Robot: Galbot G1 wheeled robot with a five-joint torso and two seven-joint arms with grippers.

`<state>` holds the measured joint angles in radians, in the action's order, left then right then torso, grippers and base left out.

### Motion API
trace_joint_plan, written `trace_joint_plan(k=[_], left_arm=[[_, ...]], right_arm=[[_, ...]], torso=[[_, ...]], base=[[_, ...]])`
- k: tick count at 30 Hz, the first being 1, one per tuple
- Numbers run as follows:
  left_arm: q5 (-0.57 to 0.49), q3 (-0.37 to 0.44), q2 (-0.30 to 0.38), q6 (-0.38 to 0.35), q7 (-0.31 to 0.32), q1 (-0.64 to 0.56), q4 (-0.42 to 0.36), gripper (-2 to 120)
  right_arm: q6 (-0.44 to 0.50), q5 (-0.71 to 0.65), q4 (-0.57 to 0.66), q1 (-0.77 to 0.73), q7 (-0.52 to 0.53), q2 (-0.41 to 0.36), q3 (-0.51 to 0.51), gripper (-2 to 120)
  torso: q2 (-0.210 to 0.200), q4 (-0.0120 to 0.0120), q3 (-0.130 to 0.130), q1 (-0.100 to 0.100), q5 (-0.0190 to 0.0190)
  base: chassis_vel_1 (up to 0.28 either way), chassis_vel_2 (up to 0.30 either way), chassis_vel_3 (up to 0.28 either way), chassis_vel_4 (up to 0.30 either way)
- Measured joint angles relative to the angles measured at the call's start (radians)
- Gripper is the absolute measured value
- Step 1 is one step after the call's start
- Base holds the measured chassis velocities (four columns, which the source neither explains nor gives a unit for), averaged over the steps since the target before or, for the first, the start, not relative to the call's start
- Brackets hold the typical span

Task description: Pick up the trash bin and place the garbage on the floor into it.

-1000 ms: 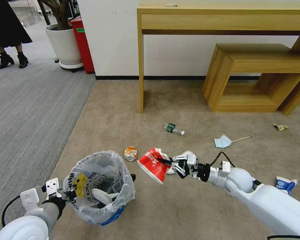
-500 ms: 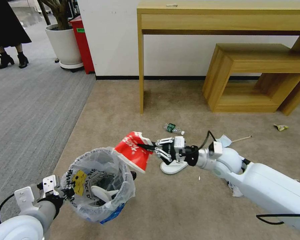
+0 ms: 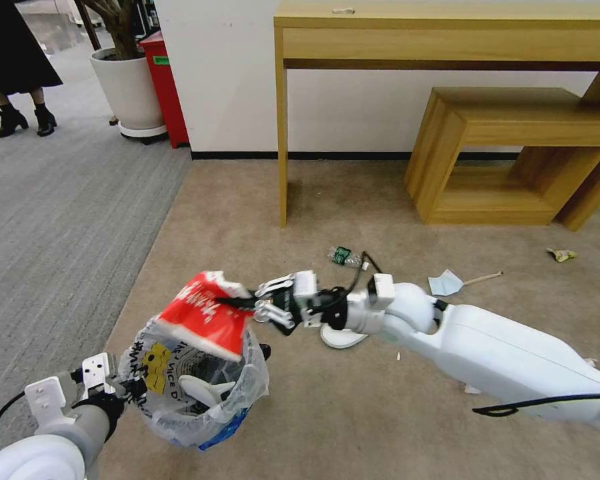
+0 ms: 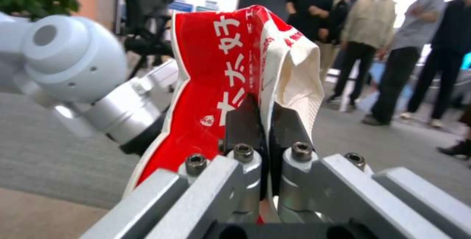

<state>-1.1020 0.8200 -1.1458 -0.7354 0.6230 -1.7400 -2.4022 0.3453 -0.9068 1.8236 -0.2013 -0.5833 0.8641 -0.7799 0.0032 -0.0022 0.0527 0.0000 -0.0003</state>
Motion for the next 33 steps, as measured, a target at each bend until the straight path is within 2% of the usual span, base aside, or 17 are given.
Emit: trace_joint_plan(k=[13, 33], left_arm=[[0.002, 0.003, -0.009, 0.000, 0.000, 0.002, -0.003, 1], [-0.001, 0.009, -0.019, 0.000, -0.001, -0.022, -0.036, 1]], right_arm=[[0.007, 0.007, -0.061, 0.065, 0.002, 0.074, -0.148, 0], [0.023, 0.078, -0.183, 0.038, 0.042, 0.127, -0.182, 0]], torso=[[0.000, -0.0002, 0.000, 0.000, 0.0003], [0.000, -0.0001, 0.000, 0.000, 0.0003]], base=[[0.000, 0.000, 0.000, 0.000], [0.000, 0.000, 0.000, 0.000]])
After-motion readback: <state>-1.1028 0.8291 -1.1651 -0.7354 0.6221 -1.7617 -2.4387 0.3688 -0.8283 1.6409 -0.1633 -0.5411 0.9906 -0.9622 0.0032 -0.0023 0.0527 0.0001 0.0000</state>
